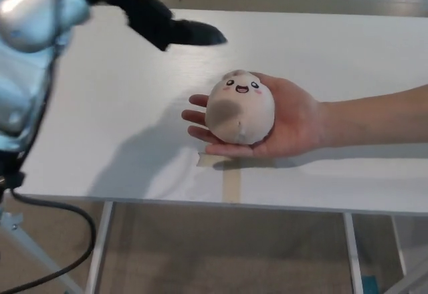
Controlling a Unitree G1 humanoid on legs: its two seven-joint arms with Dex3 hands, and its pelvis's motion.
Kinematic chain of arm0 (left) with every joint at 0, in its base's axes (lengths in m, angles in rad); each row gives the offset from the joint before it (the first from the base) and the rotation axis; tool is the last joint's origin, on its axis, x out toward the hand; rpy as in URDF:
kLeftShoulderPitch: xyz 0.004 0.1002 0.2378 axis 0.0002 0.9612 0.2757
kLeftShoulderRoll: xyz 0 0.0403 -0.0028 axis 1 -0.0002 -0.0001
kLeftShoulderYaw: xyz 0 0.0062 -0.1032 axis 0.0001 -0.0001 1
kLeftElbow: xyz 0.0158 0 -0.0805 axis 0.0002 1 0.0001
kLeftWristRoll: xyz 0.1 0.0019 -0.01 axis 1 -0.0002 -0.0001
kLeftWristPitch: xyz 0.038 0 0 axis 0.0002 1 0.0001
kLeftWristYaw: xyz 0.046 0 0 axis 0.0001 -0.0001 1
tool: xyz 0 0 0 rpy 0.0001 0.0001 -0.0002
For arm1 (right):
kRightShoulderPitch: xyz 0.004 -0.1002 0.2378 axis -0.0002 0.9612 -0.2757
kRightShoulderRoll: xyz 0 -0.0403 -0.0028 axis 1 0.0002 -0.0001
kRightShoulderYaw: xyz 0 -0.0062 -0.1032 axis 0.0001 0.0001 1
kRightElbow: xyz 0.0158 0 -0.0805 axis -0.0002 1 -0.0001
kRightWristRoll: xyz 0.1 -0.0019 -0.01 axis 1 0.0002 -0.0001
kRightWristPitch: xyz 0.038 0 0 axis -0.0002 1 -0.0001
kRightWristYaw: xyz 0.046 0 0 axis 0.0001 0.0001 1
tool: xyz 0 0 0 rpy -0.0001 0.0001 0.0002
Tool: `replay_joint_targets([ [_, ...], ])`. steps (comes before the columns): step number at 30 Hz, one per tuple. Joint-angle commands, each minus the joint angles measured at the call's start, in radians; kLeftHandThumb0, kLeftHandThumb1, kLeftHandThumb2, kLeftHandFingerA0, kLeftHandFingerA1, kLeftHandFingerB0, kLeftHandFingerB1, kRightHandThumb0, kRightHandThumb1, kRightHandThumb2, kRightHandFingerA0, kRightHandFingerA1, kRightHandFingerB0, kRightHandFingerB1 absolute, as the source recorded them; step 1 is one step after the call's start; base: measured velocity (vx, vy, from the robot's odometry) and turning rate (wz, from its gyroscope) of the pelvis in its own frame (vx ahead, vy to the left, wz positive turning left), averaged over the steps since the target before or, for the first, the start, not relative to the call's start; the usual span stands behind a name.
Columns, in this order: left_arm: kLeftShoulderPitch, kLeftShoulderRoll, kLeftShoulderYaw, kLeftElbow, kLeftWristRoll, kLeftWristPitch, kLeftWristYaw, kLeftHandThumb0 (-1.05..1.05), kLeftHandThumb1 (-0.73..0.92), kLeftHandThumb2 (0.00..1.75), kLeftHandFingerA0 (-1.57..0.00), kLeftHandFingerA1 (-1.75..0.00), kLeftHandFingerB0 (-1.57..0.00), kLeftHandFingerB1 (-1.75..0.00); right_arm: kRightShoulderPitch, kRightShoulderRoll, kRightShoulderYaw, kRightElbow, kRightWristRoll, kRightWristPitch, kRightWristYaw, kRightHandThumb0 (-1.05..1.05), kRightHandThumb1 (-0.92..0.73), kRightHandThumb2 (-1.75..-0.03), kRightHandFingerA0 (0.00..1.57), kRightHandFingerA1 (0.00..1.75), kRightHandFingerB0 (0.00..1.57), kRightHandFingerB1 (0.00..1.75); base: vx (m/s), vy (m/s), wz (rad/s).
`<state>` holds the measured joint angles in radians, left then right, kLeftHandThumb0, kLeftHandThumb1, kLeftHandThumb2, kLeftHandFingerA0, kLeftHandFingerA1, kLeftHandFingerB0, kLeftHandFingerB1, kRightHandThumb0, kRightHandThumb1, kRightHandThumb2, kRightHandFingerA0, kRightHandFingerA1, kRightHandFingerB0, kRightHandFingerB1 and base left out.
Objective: Use the left hand to take the pink dumpling toy on a person's hand and put it on the desk.
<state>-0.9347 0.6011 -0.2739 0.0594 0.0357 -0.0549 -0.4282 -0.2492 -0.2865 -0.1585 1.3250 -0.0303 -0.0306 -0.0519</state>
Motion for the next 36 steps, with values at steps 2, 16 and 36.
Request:
replay_joint_targets([
  [2,-0.125,-0.092,-0.349,0.255,0.485,0.045,0.002,-0.27,0.24,0.83,-0.07,-0.5,-0.06,-0.49,0.002,-0.021,0.017,0.001,-0.017,0.032,0.044,-0.4,-0.57,-0.87,0.41,0.52,0.43,0.53,0.0,0.0,0.0],
  [16,-0.076,-0.103,-0.482,0.357,0.584,0.086,0.049,-0.25,0.27,0.85,-0.09,-0.51,-0.09,-0.5,0.004,-0.028,0.024,-0.004,-0.015,0.027,0.069,-0.39,-0.57,-0.87,0.35,0.51,0.38,0.51,0.0,0.0,0.0],
  [36,-0.029,-0.236,-0.482,0.42,0.617,0.093,0.069,-0.54,0.4,0.67,-0.33,-0.42,-0.13,-0.35,-0.011,-0.026,0.023,-0.005,-0.004,0.036,0.076,-0.39,-0.57,-0.88,0.35,0.51,0.39,0.52,0.0,0.0,0.0],
])
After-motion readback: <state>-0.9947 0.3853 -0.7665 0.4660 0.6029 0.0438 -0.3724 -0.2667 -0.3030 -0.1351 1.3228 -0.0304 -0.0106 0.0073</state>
